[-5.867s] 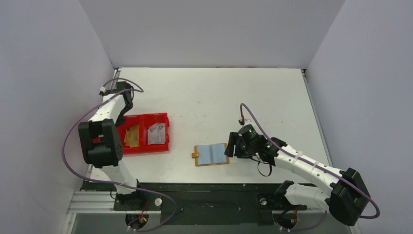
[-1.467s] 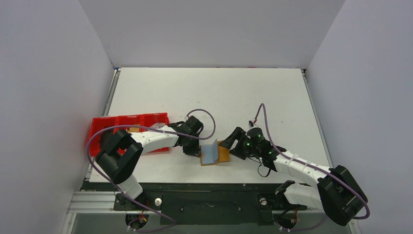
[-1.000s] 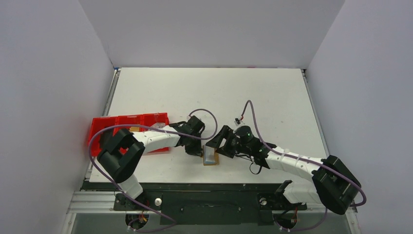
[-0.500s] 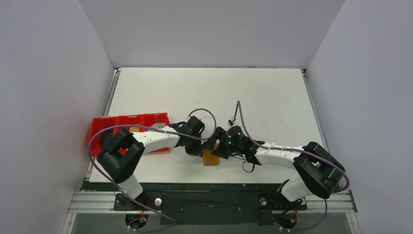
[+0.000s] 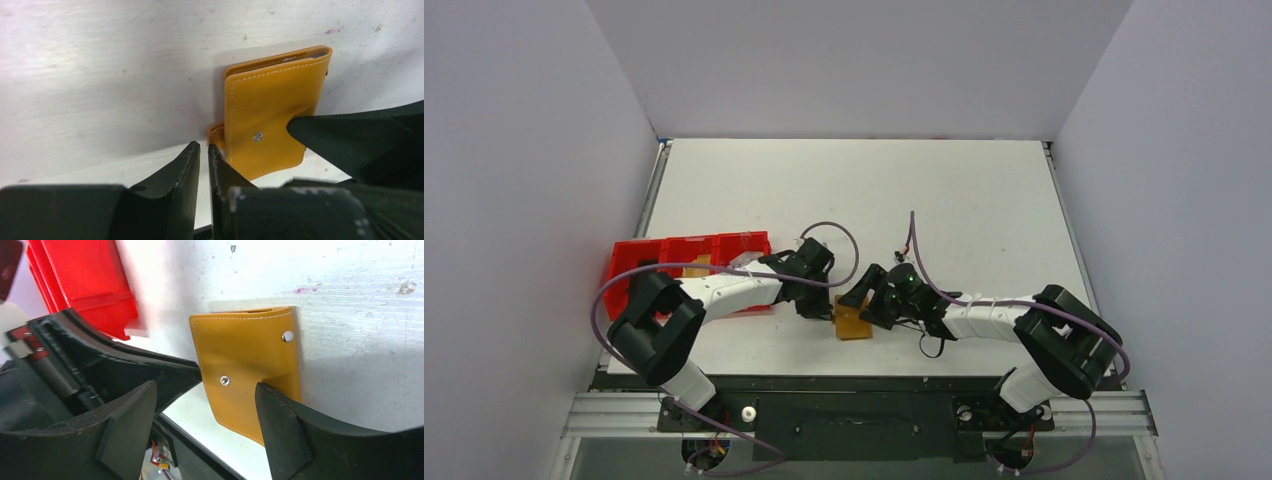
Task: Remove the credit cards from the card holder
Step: Close the card holder at the center of the board.
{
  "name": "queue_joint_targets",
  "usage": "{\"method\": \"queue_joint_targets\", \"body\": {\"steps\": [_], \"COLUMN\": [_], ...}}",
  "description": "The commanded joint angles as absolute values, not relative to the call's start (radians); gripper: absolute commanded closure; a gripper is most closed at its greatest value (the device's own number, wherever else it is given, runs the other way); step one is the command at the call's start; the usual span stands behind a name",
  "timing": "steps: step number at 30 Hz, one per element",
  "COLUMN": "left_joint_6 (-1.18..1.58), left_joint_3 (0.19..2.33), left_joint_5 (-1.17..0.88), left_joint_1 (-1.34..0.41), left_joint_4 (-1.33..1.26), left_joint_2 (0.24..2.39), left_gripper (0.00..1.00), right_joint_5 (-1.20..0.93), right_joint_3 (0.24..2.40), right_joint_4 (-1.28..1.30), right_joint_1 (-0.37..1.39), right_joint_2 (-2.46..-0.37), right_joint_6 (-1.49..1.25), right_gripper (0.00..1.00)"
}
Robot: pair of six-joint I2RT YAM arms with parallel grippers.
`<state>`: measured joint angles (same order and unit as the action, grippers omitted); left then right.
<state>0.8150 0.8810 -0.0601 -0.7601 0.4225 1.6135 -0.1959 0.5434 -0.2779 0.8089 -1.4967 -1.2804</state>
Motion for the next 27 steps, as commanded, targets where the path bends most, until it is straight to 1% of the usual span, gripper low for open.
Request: {"method": "queue_joint_targets", "body": {"steps": [1,4,11,18,27], "left_joint_6": [0.811,0.806,0.796,0.772,0.703], "left_joint_3": [0.888,0.896,0.918,0.968,1.079], "left_joint_5": [-0.032,-0.03,-0.029,-0.034,-0.038], "left_joint_1": [-0.725,-0.719,-0.714,-0.709,-0.675], "left_joint_4": [0.491,0.503,0.529,0.548,0.62], "left_joint_2": [1.513,1.477,1.438,1.397,1.363], "left_gripper": [0.88,0.86,0.86,0.86,0.85], "right_joint_5": [-0.106,-0.098,-0.094,-0.107,-0.121], "right_joint_3": [0.523,0.523,0.565,0.673,0.781], "right_joint_4": [-0.182,-0.17,-0.133,-0.062,0.038], "right_joint_1": [0.816,0.816,0.819,0.805,0.738], "right_joint_2": [-1.54,-1.552,-1.534,-1.461,-1.391], "right_joint_6": [-1.274,-1.276,-1.254,-1.19,-1.133], "right_gripper": [0.31,0.32,0.32,0.31,0.31]}}
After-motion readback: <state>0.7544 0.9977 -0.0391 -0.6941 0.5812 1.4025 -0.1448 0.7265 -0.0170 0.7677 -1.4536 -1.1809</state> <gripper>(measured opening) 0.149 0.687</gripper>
